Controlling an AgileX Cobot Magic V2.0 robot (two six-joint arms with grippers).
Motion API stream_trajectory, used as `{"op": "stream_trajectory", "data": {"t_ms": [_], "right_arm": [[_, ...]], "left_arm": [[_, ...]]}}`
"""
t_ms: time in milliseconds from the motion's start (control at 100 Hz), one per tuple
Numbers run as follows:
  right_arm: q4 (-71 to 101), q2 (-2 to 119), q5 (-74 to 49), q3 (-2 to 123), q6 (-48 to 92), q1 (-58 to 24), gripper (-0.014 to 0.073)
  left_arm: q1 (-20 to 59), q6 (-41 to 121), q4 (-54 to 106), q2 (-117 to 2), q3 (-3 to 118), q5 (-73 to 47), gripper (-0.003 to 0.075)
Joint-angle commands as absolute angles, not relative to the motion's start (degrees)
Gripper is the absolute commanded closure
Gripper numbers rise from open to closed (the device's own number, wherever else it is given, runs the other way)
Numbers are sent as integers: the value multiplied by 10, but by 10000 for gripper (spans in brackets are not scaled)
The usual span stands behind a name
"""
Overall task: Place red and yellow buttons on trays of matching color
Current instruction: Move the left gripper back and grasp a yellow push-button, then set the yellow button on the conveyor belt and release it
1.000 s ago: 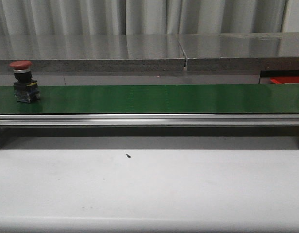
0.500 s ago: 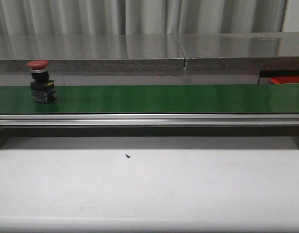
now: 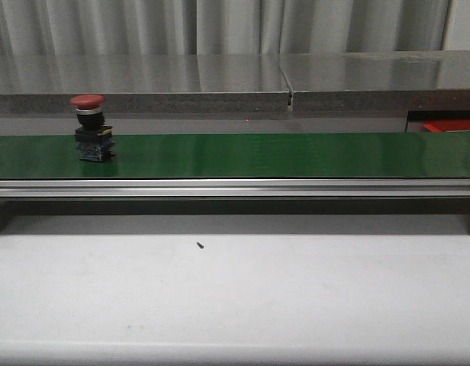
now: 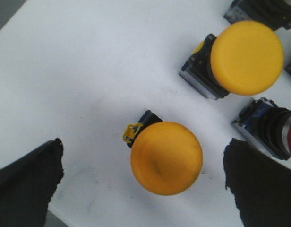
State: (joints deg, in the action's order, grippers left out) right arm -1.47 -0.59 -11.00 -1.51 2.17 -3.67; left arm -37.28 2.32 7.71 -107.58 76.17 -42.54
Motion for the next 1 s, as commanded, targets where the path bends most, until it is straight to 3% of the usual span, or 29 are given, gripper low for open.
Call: {"op": "stream_trajectory", "data": {"t_ms": [0, 230, 350, 470, 760, 990], "right_arm": [[-19, -14, -64, -15, 23, -36, 710], [-19, -14, -64, -15, 23, -36, 710], [-19, -14, -64, -15, 23, -36, 710], [-19, -14, -64, -15, 23, -36, 710], [-19, -14, -64, -15, 23, -36, 710], [-19, -14, -64, -15, 23, -36, 710]], "left_arm": [[-374, 21, 82, -1056, 779, -399, 62], [-373, 21, 83, -1080, 779, -406, 62], [-373, 21, 83, -1081, 779, -400, 109], [-373, 21, 83, -1081, 780, -398, 248], [-373, 25, 96, -1071, 809, -423, 741], [-361, 25, 136, -990, 839, -437, 739]]}}
